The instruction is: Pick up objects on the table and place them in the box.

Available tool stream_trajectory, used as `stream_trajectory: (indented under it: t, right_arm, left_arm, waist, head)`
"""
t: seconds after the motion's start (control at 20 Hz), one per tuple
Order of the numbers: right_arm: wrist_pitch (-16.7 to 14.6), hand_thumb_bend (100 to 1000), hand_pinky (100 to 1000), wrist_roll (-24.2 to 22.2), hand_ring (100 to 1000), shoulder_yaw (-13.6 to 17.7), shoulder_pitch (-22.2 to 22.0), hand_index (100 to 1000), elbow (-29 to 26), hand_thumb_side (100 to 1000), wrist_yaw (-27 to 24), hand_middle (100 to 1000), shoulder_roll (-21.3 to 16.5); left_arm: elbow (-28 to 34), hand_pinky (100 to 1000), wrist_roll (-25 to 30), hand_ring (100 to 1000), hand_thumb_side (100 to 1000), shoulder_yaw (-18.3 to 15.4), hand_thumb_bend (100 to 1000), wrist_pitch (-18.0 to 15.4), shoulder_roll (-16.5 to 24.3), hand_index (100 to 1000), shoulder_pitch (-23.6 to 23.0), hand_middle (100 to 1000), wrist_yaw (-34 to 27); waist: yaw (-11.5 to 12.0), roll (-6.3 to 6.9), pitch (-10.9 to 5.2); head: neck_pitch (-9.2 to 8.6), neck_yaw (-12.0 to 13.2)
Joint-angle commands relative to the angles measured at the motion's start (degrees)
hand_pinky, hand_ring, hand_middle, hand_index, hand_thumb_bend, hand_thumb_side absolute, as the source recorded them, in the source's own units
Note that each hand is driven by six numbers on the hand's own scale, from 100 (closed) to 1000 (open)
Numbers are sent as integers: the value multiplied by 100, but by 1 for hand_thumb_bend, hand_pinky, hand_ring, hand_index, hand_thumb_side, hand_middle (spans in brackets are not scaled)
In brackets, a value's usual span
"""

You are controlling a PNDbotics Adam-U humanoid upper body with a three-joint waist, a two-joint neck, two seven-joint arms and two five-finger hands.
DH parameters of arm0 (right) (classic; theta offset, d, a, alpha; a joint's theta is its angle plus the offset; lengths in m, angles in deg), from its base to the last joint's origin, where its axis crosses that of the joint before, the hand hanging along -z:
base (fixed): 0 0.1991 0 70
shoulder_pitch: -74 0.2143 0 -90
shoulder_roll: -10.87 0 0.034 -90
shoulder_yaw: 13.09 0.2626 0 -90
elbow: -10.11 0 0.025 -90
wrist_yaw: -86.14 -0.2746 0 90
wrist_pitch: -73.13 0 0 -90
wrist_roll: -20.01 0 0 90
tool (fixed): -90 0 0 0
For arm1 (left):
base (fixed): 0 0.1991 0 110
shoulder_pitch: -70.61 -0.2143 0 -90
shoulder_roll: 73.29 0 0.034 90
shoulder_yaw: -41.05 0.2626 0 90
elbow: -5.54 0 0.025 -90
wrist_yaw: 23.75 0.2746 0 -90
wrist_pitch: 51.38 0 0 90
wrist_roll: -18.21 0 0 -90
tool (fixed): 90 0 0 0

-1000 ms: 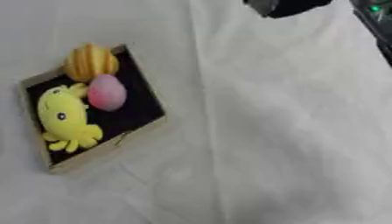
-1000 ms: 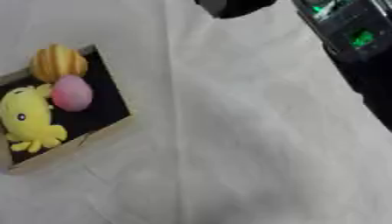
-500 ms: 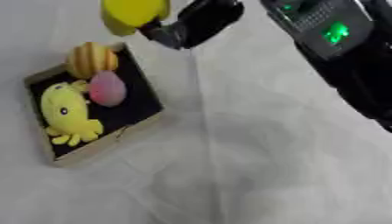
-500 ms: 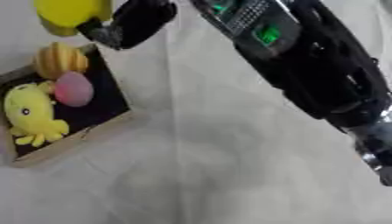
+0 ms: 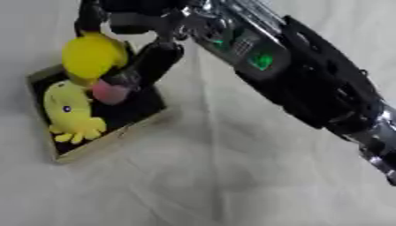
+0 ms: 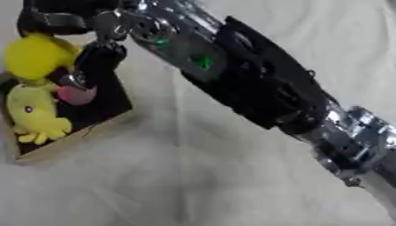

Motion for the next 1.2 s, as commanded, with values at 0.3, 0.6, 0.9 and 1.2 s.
stream_trajectory:
  t: [0.3,0.6,0.9,1.2]
  right_arm:
    - [-380,100,853,-63,769,-95,-166,669,678,279,427,521,415]
    - [-787,291,936,-481,960,-61,-199,915,626,157,570,802,378]
    - [-690,296,933,-481,954,162,-152,915,207,133,546,792,181]
    - [-71,112,910,-48,916,670,-175,895,-709,145,-13,748,-425]
  left_arm:
    - [85,726,7,649,398,-44,100,26,96,778,110,618,-17]
    - [85,724,14,649,405,-40,100,59,67,778,105,618,-29]
    - [85,723,32,649,405,-30,100,72,52,778,95,618,-46]
    - [85,721,-3,649,401,-60,100,82,65,778,25,618,-36]
  waist:
    - [50,46,-161]
    - [25,53,-151]
    - [-27,70,-186]
    - [-149,68,-266]
  head:
    - [-7,-21]
    - [32,16]
    - [65,61]
    - [108,144]
